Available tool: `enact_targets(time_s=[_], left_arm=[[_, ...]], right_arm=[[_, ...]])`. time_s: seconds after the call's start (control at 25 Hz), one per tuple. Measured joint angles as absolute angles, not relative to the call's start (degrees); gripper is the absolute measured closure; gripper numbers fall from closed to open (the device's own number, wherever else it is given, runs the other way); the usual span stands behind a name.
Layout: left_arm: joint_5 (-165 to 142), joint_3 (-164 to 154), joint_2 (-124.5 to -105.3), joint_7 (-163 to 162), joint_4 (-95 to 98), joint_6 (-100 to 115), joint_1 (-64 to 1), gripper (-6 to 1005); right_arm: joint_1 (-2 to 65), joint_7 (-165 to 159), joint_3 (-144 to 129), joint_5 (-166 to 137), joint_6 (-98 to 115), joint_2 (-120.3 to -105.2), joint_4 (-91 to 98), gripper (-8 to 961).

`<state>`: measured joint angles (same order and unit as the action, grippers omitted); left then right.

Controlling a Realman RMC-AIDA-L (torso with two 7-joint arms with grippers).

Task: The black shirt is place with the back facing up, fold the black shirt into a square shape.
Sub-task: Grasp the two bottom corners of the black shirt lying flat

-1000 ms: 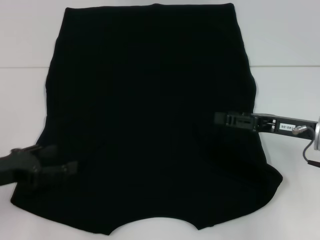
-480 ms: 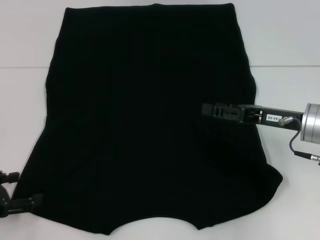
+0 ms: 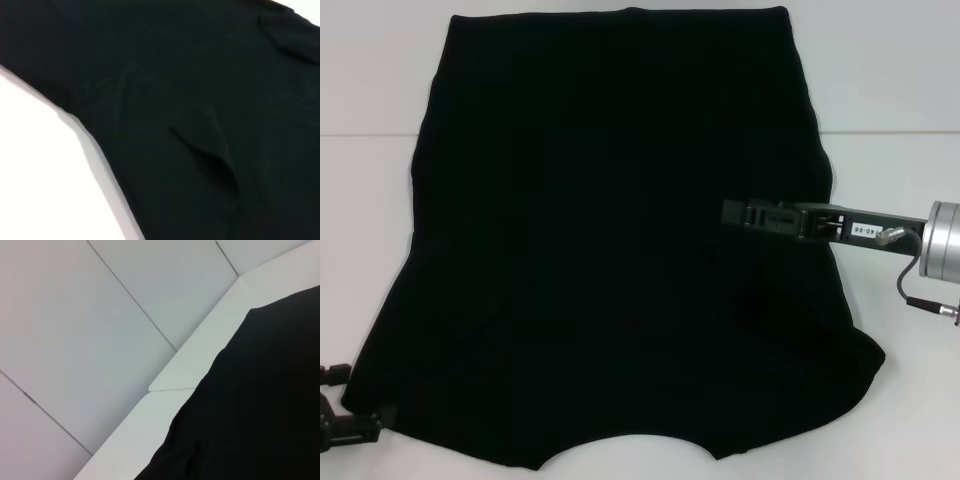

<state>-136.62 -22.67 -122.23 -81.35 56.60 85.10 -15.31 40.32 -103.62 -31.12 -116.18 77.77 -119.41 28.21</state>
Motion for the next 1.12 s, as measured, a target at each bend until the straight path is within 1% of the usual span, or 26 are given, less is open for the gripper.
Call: enact_targets(time_s=[0.64,1.12], left_arm=[[-138.2,-23.25,-122.25,-82.92,56.6,86.04,-15.63,49],[-138.26,-23.29,-122.22,-82.97,56.54,88.8,-17.45,50]], right_arm=[[39.96,-103.62,-30.74,-116.18,78.19,-119.27,28.21,178],[39.99,-103.62,-30.58,-116.19,78.39,-119.26,28.3,178]])
